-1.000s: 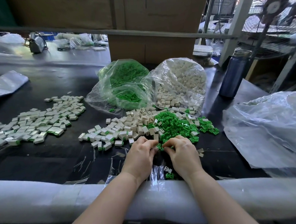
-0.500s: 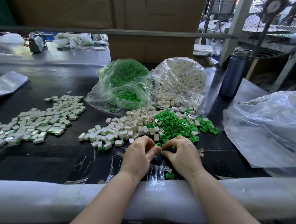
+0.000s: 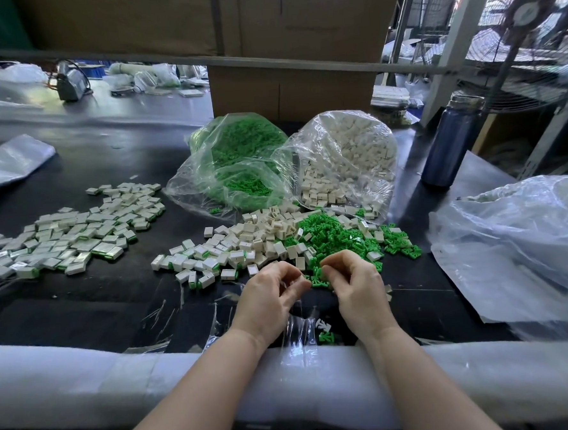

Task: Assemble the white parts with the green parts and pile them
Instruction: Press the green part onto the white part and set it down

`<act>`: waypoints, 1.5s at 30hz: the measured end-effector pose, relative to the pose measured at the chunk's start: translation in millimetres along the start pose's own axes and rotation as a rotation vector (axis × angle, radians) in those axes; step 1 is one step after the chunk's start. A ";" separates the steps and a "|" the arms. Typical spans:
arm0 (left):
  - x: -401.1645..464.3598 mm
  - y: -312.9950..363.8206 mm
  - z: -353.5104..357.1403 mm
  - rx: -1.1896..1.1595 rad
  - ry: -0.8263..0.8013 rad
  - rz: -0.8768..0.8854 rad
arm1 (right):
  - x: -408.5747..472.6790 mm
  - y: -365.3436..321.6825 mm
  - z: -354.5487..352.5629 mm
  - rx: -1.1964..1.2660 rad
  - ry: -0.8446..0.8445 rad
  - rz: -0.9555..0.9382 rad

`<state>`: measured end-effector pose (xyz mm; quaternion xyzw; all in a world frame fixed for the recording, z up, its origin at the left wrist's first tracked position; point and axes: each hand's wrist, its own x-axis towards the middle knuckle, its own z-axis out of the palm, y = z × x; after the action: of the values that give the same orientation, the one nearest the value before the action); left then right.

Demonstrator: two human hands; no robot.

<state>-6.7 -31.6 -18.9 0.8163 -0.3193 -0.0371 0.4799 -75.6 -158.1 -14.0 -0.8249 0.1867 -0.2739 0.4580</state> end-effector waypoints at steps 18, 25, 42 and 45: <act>1.2 2.0 -0.9 -0.103 0.012 -0.005 | -1.7 -4.7 -3.2 0.307 -0.103 0.093; 1.4 1.9 0.4 -0.249 -0.043 -0.118 | -0.8 -4.9 -5.5 0.339 -0.114 0.053; 0.4 4.5 -5.4 -0.392 -0.109 -0.130 | -1.0 -4.4 -5.0 0.303 -0.153 0.078; 0.3 4.3 -5.7 -0.402 -0.115 -0.135 | -0.9 -4.0 -5.1 0.292 -0.169 0.063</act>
<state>-6.5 -28.9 -12.3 0.7202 -0.2769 -0.1786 0.6105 -79.2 -158.9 -8.6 -0.7634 0.1315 -0.2133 0.5953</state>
